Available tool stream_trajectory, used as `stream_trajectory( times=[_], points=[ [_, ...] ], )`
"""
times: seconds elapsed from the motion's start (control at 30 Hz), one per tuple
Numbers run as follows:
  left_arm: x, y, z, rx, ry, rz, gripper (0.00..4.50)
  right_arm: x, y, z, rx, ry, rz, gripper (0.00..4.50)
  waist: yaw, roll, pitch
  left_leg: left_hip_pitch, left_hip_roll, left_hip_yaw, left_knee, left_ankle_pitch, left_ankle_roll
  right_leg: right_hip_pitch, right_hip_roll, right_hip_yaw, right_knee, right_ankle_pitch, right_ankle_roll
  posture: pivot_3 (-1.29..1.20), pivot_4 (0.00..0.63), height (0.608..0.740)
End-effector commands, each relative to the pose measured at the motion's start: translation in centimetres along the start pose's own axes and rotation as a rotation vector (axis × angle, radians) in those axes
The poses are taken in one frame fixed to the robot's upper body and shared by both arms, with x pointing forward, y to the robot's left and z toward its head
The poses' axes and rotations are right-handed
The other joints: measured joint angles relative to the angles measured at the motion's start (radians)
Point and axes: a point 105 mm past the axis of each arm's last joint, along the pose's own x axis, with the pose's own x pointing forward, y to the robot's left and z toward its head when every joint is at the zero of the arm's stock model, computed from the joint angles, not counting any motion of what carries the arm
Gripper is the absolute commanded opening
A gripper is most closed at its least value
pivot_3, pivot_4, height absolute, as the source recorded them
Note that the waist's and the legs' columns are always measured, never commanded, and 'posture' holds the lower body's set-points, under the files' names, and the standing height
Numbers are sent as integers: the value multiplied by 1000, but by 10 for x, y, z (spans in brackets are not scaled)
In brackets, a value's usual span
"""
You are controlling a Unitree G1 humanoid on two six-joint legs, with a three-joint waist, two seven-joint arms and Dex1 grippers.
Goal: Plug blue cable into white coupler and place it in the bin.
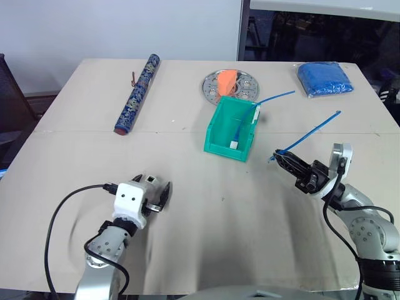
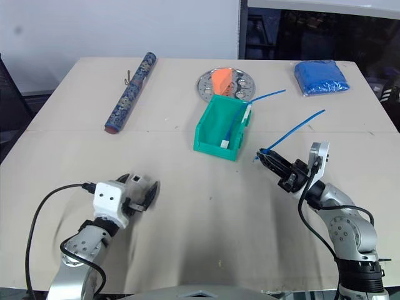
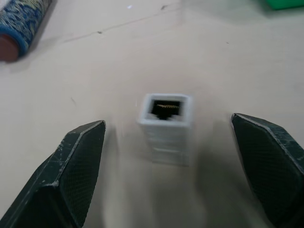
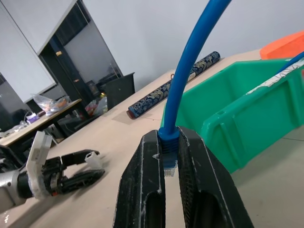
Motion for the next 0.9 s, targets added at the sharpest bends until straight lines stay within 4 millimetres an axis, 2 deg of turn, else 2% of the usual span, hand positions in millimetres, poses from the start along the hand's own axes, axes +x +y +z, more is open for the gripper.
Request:
stream_trajectory(
  times=[0.03,0.2,0.3,0.37,0.43,0.53,0.63,0.77,0.9],
  points=[
    [3,7,-4,15,-11,-28,3123,0,5,8,-43,-31,1,0,0,0,0,0,0,0,0,0,0,0,0,0,0,0,0,0,150,740],
    [12,8,-5,47,-40,-96,545,0,6,8,-50,-29,-6,0,2,1,0,1,0,0,0,0,0,0,0,0,0,0,0,0,150,740],
    [19,8,-4,68,-56,-142,569,0,6,9,-63,-18,-4,0,2,2,-1,3,0,0,0,0,0,2,1,0,1,0,0,0,150,740],
    [26,1,0,83,-72,-232,569,3,8,8,-89,2,14,0,2,3,-1,3,0,0,0,0,0,2,1,0,1,0,0,0,150,740],
    [33,-17,7,53,-87,-385,569,11,13,10,-125,19,58,0,4,4,-1,3,0,0,1,0,0,3,1,0,1,0,0,0,150,740],
    [43,-56,23,17,-114,-708,569,31,28,9,-205,65,186,0,2,4,-1,3,0,0,1,1,-1,3,1,0,1,0,0,0,150,740],
    [55,-87,39,59,-130,-987,569,49,41,3,-272,96,315,0,0,4,-1,2,0,0,1,1,-1,2,1,0,1,0,0,0,150,740],
    [75,-111,58,158,-135,-1256,569,62,47,-17,-363,154,460,0,-2,3,-1,0,0,-2,0,1,-1,1,1,-1,0,0,0,0,150,740],
    [87,-120,62,234,-117,-1400,569,68,44,-31,-431,186,530,0,-6,3,-1,-2,-1,-1,0,0,-1,-1,1,-1,-3,0,0,0,150,740]
  ],
)
